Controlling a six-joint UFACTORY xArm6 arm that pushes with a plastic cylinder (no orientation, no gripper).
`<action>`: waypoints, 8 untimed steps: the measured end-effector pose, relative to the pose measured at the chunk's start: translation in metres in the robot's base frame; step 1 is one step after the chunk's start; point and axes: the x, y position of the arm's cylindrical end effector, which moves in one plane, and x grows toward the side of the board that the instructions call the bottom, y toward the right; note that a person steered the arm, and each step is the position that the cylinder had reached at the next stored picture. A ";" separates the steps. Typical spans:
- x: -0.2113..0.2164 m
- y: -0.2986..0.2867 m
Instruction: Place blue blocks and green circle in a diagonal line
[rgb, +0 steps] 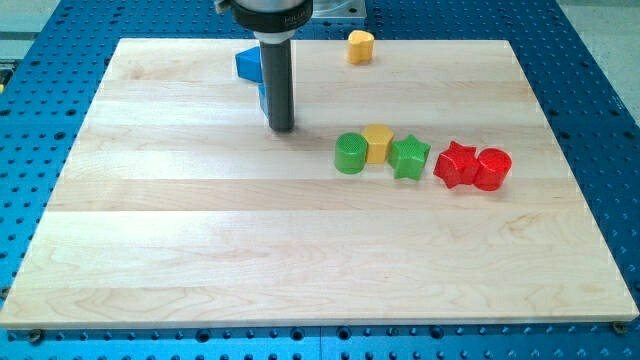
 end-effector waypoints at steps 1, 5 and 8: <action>-0.007 0.000; -0.095 -0.052; -0.032 -0.068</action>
